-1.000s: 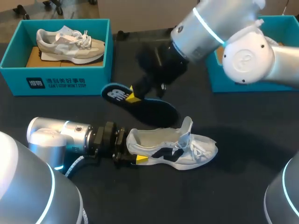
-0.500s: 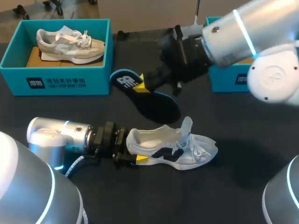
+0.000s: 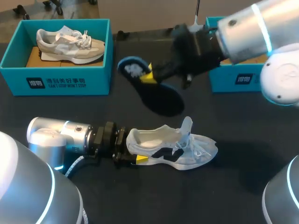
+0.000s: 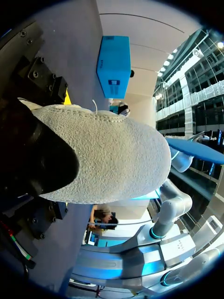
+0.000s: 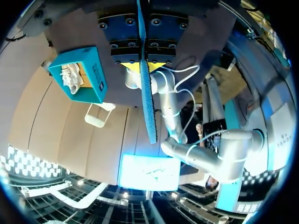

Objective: Take the shoe out of the shoebox, open the shoe tongue, remove and reinsert the insole, then place the shoe into the shoebox

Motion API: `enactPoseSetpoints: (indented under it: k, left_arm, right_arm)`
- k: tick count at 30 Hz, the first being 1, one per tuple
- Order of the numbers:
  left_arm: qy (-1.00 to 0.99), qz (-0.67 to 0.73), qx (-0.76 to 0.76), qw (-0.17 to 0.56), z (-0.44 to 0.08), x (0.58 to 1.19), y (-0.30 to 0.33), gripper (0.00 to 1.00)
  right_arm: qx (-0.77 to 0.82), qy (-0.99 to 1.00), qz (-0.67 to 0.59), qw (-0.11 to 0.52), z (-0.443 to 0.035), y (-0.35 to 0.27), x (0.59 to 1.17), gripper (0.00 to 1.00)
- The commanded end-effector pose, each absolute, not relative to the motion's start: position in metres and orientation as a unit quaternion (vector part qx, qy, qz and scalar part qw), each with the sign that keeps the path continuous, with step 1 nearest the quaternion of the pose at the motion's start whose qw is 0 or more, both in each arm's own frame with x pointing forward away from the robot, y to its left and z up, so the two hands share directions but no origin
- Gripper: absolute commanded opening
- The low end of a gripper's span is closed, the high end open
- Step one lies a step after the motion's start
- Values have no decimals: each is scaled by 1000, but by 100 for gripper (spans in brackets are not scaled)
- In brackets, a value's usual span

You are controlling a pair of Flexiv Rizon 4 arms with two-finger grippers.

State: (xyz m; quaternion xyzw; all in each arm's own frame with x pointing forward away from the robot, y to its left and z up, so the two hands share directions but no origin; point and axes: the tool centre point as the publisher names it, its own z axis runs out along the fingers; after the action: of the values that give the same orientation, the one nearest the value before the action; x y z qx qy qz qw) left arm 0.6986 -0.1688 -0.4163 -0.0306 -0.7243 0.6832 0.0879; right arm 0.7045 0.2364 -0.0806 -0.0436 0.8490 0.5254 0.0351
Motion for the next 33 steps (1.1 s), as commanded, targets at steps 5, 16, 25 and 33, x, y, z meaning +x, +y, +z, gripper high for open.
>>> enactPoseSetpoints:
  k: [5, 16, 25, 33]
  left_arm:
    - [-721, 687, -30, 88, -425, 700, -168, 0]
    - [-721, 687, -30, 88, -425, 700, -168, 0]
    - [-721, 687, -30, 88, -425, 700, -168, 0]
    - [-721, 687, -30, 88, -425, 700, -168, 0]
  right_arm:
    - [-37, 840, 540, 38, -42, 184, 684, 0]
    - [-29, 820, 570, 27, -25, 167, 680, 0]
    - [-14, 785, 619, -38, 8, 136, 659, 0]
    - [-14, 785, 619, -38, 8, 136, 659, 0]
